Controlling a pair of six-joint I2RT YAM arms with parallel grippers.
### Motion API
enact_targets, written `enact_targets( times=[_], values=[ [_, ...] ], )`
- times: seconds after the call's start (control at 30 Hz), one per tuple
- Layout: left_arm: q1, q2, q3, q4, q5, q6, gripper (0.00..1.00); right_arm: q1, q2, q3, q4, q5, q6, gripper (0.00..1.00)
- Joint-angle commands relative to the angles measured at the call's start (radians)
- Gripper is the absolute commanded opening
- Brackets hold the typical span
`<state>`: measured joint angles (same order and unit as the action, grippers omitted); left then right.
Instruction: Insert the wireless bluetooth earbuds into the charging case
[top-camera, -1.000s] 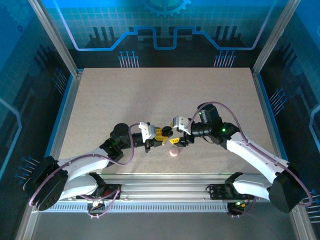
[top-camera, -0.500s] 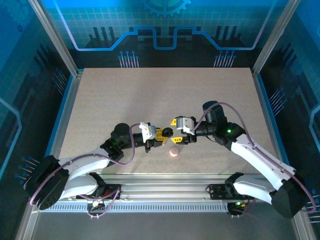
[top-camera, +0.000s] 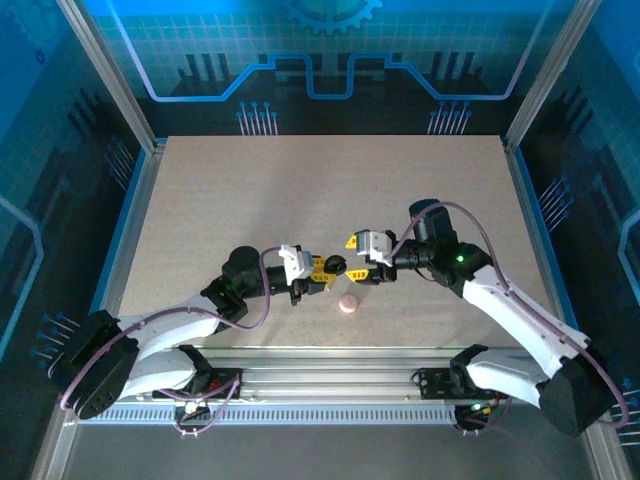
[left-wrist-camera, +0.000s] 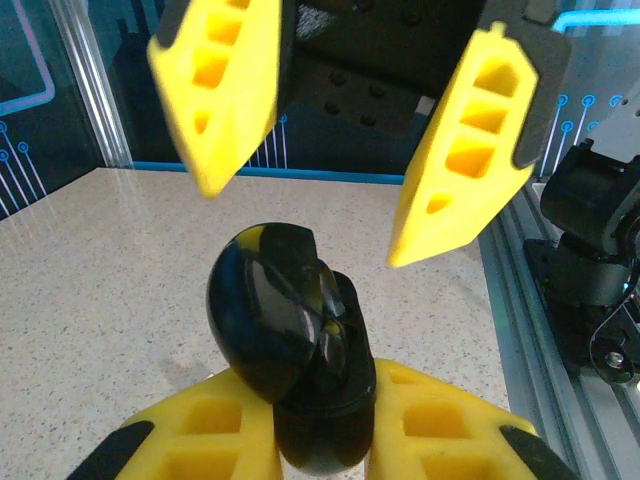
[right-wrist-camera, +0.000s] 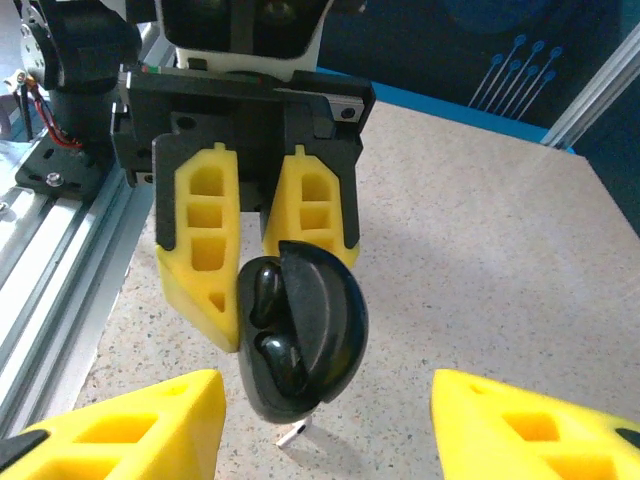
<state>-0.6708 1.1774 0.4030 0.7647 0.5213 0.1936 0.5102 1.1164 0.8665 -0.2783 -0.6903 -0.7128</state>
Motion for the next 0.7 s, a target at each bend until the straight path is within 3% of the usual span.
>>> enact_targets(
  times=[0.0,0.17,0.47,0.67],
  values=[
    [-0.004,-0.008,-0.003,0.013,0.021,0.025,0.16,0.011,0.038,0.071,-0.070,-0.057,-0.045,0.57],
    [-0.004,-0.019,-0.005,0.008,0.013,0.027,0.16,0.043,0.079,0.105,-0.129,-0.074,-0.094,0.57],
    [-0.005,-0.031,-0.007,0.007,0.006,0.029,0.16,0.048,0.035,0.144,-0.318,-0.115,-0.246,0.45],
    [-0.005,-0.041,-0.010,0.007,0.011,0.026,0.16,0.019,-0.058,0.053,-0.173,-0.029,-0.171,0.46]
  ],
)
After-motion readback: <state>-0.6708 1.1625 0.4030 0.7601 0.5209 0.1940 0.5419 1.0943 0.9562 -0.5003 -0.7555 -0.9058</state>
